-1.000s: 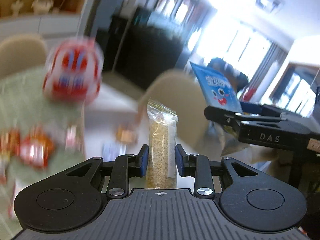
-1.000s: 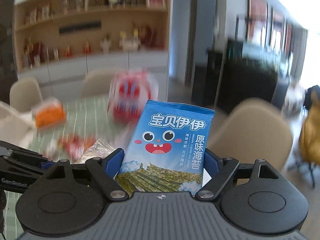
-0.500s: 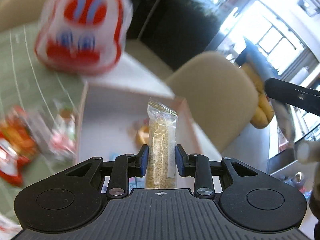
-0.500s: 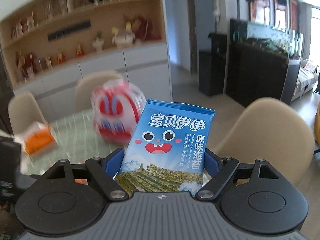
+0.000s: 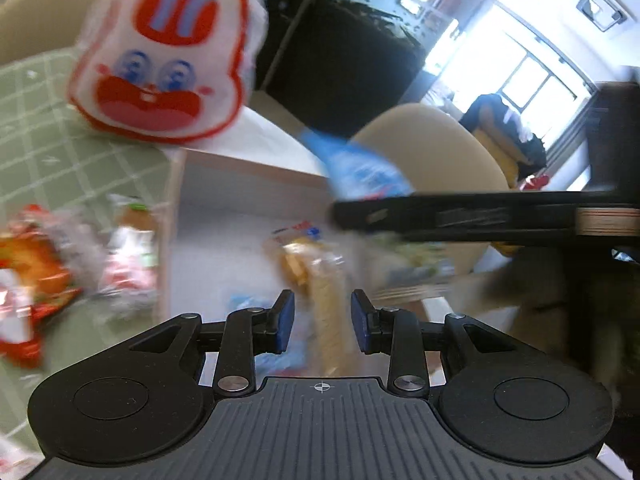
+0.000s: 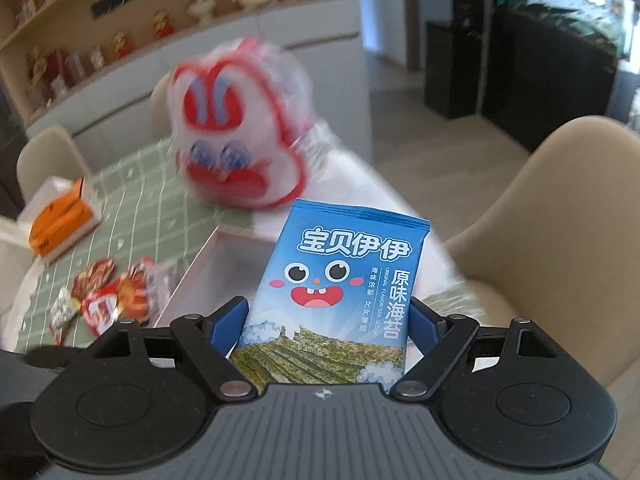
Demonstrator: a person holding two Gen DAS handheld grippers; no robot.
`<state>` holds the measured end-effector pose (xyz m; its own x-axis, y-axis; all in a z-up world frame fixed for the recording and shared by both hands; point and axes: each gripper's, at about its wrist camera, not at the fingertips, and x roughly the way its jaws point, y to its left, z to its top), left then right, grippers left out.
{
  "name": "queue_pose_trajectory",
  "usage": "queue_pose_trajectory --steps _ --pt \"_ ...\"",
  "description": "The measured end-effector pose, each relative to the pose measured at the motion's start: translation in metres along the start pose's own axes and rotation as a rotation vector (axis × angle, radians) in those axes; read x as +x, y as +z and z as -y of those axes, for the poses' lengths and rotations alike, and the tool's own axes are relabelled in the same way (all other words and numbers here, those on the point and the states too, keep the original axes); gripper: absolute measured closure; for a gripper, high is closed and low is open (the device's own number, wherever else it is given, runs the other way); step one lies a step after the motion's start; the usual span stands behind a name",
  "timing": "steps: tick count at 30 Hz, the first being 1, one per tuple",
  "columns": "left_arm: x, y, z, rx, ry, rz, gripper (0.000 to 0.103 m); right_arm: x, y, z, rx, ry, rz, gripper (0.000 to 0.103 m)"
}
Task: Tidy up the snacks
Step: 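Carry both bags over the pink box, lower them in and open both grippers, then withdraw both grippers from the pink box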
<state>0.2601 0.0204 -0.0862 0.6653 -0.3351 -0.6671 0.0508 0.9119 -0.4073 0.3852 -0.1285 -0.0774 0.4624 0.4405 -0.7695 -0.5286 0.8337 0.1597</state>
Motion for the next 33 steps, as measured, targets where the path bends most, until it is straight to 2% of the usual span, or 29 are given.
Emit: queue_pose_trajectory --steps 4,8,11,14,17,22,25,28,33 --pt "-0.036 -0.014 -0.028 -0.044 0.077 0.025 0.069 0.047 -0.004 -0.032 -0.02 0.034 -0.123 0.019" --pt "-0.069 -0.031 -0.067 -0.136 0.154 0.054 0.069 0.076 -0.007 -0.057 -0.079 0.017 -0.134 0.018" --pt "-0.081 -0.043 -0.095 -0.202 0.206 0.051 0.069 0.087 -0.007 -0.058 -0.064 0.017 -0.167 0.016" --pt "-0.097 -0.052 -0.114 -0.242 0.233 0.052 0.069 0.075 -0.001 -0.046 0.039 0.129 -0.184 0.016" --pt "-0.1 -0.062 -0.128 -0.278 0.247 0.05 0.069 0.049 0.005 -0.033 0.087 0.184 -0.134 0.016" --pt "-0.112 -0.072 -0.139 -0.311 0.301 0.078 0.069 0.018 0.006 -0.027 0.101 0.094 -0.079 0.016" --pt "-0.123 -0.076 -0.152 -0.346 0.362 0.097 0.069 0.002 -0.006 -0.04 0.062 0.075 -0.07 0.016" --pt "-0.138 -0.076 -0.168 -0.382 0.391 0.129 0.069 -0.013 -0.022 -0.068 -0.037 0.071 -0.048 0.016" --pt "-0.156 -0.051 -0.196 -0.338 0.467 0.267 0.069 -0.035 -0.055 -0.125 -0.21 0.081 0.02 0.016"
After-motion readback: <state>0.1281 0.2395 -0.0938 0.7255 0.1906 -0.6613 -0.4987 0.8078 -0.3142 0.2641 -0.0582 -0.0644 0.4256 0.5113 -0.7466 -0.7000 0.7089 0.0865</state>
